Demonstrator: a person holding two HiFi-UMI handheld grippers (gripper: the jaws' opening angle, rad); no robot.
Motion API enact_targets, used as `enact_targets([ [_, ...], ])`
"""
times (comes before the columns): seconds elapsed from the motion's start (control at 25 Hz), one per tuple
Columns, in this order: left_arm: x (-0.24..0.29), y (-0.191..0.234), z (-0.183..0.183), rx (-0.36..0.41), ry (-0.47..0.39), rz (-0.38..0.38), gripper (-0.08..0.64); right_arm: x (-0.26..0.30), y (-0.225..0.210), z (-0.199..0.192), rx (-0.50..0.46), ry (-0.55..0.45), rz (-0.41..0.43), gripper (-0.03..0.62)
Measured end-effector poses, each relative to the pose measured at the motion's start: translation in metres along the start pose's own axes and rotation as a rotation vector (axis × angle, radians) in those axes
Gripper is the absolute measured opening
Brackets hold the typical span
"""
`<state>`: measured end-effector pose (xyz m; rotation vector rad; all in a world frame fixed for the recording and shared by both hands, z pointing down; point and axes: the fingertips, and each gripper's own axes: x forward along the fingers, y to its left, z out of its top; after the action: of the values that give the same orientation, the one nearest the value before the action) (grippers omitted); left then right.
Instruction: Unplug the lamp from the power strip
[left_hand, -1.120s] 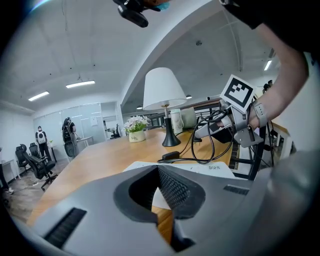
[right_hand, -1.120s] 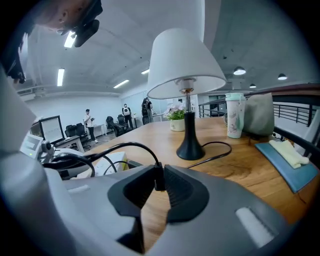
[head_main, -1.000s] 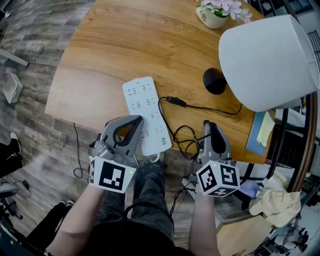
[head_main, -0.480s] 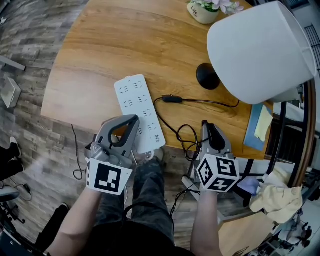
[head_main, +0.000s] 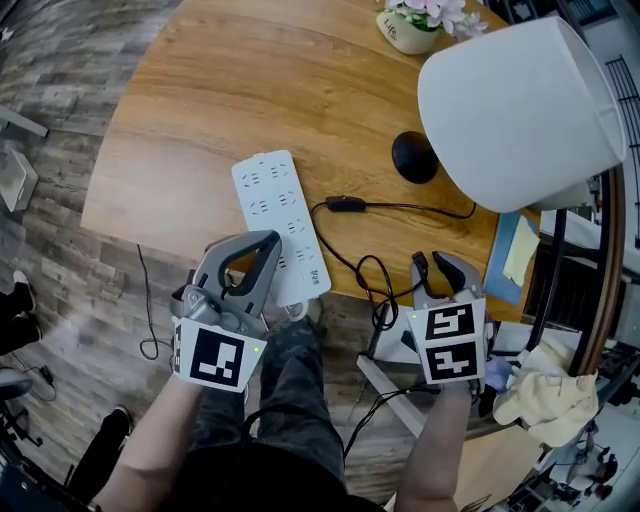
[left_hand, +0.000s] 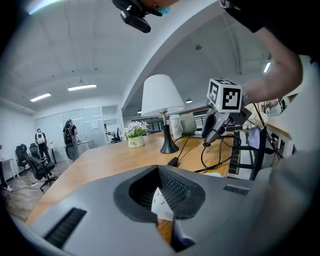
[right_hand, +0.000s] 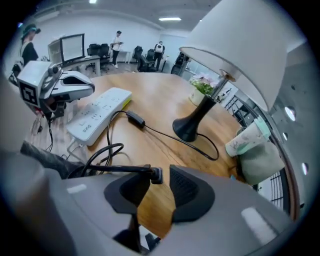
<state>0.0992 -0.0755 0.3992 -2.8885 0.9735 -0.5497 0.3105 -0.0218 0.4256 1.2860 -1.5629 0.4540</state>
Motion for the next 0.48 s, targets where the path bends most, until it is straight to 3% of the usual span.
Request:
enact_targets([
  [0.2,-0.001,0.001,0.006,0.0,-0.013,0.0,-0.006,-0.009,0.001,0.009,-0.234,0.157,-0.002,0.136],
  [0.28,-0.002,0.003,0.008,0.0,-0.019,0.003,-0.006,-0.011,0.001,0.015,-0.312,0.202,-0.001,0.172],
  [0.48,-0.005,0.011,0.008,-0.008,-0.027,0.023,-0.005,-0.021,-0.01,0.033,-0.343,0.199,-0.033,0.173],
])
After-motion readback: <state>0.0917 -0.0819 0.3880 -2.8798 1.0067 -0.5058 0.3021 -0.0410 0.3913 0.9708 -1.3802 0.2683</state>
